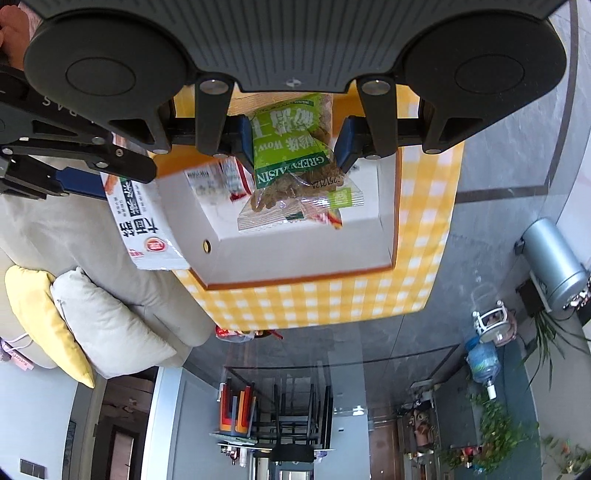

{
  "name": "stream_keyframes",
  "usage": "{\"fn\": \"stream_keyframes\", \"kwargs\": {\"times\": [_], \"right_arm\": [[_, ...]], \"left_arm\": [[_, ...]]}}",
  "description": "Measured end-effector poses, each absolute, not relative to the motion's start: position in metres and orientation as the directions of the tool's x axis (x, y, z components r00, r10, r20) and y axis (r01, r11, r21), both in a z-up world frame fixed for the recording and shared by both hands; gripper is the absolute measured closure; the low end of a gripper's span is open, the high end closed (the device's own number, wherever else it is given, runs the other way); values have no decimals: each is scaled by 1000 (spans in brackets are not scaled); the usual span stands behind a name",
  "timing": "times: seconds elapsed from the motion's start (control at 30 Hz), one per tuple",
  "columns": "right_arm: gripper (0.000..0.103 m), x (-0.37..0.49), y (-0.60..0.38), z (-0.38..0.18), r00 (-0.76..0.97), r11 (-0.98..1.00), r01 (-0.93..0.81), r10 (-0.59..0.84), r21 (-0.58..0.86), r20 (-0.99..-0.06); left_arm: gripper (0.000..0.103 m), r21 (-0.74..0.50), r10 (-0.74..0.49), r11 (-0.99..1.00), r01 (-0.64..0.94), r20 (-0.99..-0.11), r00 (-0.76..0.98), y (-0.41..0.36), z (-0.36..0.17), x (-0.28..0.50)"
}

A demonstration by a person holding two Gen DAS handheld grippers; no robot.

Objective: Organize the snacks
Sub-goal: 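Carry both packets into the orange box and open both tools to release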

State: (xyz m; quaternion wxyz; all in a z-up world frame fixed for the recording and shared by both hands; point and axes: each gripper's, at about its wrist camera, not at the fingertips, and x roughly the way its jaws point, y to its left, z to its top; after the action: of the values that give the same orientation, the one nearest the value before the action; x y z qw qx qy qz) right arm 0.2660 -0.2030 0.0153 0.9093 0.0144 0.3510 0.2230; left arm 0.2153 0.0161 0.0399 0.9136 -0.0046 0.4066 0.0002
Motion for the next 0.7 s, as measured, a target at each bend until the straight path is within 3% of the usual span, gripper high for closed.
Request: {"fn": "stream_keyframes", "kwargs": {"times": [0.7], "right_arm": [[59, 384, -146, -12, 538, 880, -446, 411, 164, -736]], "left_arm": [[54, 109, 40, 991, 79, -800, 599, 32, 8, 314]]}}
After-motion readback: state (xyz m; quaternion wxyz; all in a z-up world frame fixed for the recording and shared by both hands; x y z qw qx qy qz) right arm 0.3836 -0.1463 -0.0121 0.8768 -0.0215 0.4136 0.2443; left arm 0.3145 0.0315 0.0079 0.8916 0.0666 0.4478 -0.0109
